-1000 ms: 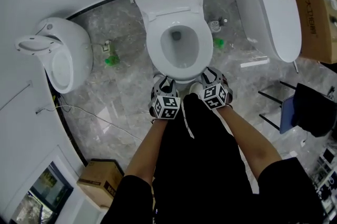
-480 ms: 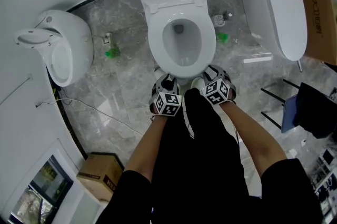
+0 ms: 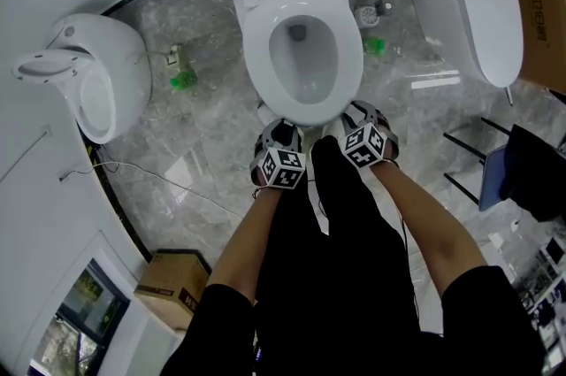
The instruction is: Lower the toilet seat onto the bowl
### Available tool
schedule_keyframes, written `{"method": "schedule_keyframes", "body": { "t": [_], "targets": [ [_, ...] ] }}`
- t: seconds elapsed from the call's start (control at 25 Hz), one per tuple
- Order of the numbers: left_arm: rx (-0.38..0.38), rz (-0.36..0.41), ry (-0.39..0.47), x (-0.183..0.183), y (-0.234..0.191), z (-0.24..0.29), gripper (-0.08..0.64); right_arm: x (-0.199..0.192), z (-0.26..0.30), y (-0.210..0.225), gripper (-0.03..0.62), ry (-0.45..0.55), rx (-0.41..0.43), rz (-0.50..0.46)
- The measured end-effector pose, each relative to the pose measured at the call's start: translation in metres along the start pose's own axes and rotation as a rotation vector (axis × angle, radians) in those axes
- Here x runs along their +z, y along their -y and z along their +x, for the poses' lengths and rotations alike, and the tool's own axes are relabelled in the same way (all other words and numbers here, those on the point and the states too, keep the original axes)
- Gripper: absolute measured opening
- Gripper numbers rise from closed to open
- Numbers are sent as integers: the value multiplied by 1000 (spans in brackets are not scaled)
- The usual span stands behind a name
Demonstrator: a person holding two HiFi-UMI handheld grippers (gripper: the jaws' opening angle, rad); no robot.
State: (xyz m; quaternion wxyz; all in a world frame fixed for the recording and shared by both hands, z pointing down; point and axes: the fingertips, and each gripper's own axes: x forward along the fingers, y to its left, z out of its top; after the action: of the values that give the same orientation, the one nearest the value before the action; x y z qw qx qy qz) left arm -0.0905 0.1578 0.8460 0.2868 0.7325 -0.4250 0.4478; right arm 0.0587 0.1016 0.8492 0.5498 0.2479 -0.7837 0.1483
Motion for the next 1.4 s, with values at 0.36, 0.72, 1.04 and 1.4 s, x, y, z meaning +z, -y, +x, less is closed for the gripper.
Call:
{"method": "schedule_keyframes", "body": {
  "t": [0.36, 0.72, 1.04, 1.4],
  "targets": [
    [-71, -34, 12, -30, 10, 35, 127, -29, 39, -12, 163, -38, 16, 20],
    [-116, -44, 23, -55, 18, 70, 120, -56, 78, -20, 163, -60, 17, 47],
    [-127, -73, 8, -74, 19, 101, 115, -73, 113, -25, 162, -63, 15, 112],
    [-131, -143, -25, -90, 20, 130, 115, -85, 143, -42, 150, -34, 31, 145]
  ]
}}
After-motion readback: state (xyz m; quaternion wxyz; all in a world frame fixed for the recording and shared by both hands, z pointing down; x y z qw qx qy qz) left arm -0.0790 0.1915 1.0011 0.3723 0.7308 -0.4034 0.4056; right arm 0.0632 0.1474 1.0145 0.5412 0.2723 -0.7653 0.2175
